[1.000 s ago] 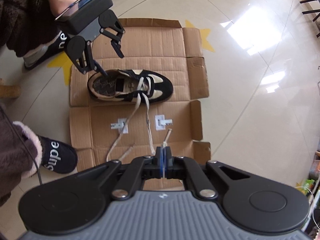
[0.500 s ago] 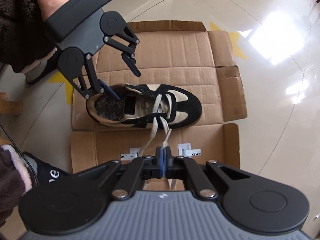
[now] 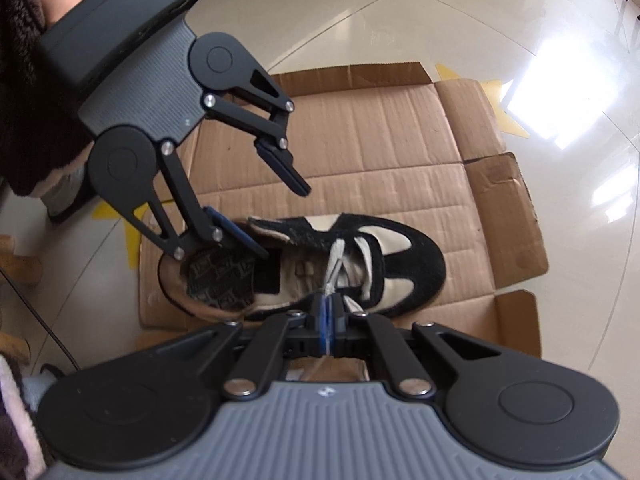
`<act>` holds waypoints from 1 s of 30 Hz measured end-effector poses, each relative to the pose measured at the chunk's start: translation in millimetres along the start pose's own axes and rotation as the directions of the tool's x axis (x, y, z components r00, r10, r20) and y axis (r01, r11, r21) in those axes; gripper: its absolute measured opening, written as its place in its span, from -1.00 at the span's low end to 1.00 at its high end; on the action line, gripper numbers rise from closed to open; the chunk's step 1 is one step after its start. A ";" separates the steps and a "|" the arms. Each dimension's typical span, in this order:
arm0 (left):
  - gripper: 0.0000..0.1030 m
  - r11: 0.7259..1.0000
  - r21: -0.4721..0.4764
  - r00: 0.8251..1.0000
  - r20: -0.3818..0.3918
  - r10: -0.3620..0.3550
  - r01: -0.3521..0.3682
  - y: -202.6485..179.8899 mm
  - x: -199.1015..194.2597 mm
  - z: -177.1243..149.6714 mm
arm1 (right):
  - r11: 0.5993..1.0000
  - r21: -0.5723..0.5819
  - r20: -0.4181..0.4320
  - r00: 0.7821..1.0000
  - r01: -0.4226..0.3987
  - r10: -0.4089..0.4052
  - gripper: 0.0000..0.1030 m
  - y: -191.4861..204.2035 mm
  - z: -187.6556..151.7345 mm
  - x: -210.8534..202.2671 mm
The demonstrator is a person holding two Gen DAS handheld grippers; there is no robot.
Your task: Lace up shoes with both hands
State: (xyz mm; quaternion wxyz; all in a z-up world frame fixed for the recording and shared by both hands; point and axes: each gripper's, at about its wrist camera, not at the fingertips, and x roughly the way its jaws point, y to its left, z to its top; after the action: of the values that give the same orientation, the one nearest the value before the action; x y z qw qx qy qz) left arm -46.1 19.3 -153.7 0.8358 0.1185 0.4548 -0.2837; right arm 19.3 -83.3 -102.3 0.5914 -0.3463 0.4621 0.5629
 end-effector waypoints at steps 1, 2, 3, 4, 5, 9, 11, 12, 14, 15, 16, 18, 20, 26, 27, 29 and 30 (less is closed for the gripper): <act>-0.05 1.000 0.008 1.000 0.001 0.000 0.000 -1.4 0.6 1.4 | 1.000 0.002 0.003 1.000 -0.005 0.005 -0.99 0.7 -0.1 1.9; -0.14 1.000 0.024 1.000 0.004 0.001 -0.001 -3.9 1.4 3.3 | 1.000 0.004 0.006 1.000 -0.009 0.009 -0.99 1.7 -0.2 4.9; -0.16 0.999 0.038 1.000 0.005 0.003 -0.004 -5.9 2.1 4.5 | 1.000 0.005 0.007 1.000 -0.012 0.012 -0.99 2.5 -0.3 8.4; -0.16 0.998 0.059 1.000 0.008 0.008 -0.009 -8.8 3.1 5.8 | 1.000 0.007 0.006 1.000 -0.014 0.014 -0.99 2.7 -0.4 11.0; -0.21 0.997 0.081 1.000 0.012 0.017 -0.018 -11.9 4.5 7.0 | 1.000 0.010 0.006 1.000 -0.015 0.015 -0.99 3.0 -0.3 14.3; -0.55 0.988 0.147 0.999 0.014 0.039 -0.040 -20.1 8.8 9.9 | 0.999 0.034 0.030 0.999 -0.013 0.012 -0.99 2.0 0.9 23.0; -0.62 0.988 0.148 0.999 0.019 0.044 -0.046 -19.5 7.4 9.4 | 0.999 0.035 0.040 0.999 -0.013 0.012 -0.99 2.8 0.1 26.1; -0.67 0.988 0.145 0.999 0.023 0.045 -0.048 -18.8 6.4 9.2 | 0.999 0.035 0.045 0.999 -0.013 0.012 -0.99 3.3 -0.4 27.5; -0.74 0.994 0.102 0.999 0.028 0.036 -0.038 -12.4 3.2 8.1 | 0.999 0.044 0.056 0.998 -0.015 0.012 -0.99 3.4 -1.5 28.9; -0.78 0.996 0.078 0.999 0.028 0.029 -0.031 -8.9 2.1 7.8 | 0.998 0.053 0.064 0.998 -0.015 0.012 -0.99 3.4 -2.5 29.7; -0.80 0.999 0.035 1.000 0.027 0.015 -0.016 -2.9 1.2 7.3 | 0.998 0.059 0.070 0.997 -0.016 0.012 -0.99 3.4 -3.4 30.2; -0.82 0.991 -0.126 0.999 0.017 -0.038 0.040 19.2 1.8 5.0 | 0.997 0.074 0.085 0.996 -0.016 0.009 -0.98 3.7 -5.5 31.6; -0.82 0.962 -0.258 0.996 0.014 -0.086 0.086 37.2 4.1 1.6 | 0.996 0.087 0.095 0.995 -0.014 0.006 -0.98 4.2 -6.5 33.6; -0.82 0.840 -0.513 0.981 0.026 -0.193 0.178 67.6 11.6 -8.0 | 0.993 0.115 0.081 0.997 -0.014 0.004 -0.99 5.2 -3.3 41.4; -0.81 0.833 -0.522 0.980 0.027 -0.197 0.182 68.1 11.7 -8.0 | 0.993 0.120 0.074 0.997 -0.015 0.006 -0.99 4.7 -2.2 42.5; -0.81 0.832 -0.523 0.980 0.028 -0.197 0.182 67.0 10.8 -7.3 | 0.992 0.128 0.063 0.998 -0.018 0.010 -0.99 4.2 -0.7 44.0; -0.81 0.833 -0.522 0.980 0.028 -0.196 0.182 67.2 11.5 -7.7 | 0.991 0.136 0.051 0.999 -0.020 0.013 -0.99 3.5 1.1 45.3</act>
State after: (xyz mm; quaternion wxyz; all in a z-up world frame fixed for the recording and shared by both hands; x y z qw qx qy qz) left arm -7.4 73.1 -171.5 0.7983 -0.1546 0.5352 -0.2289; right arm 13.3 -66.3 -143.9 0.6206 -0.2871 0.4871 0.5433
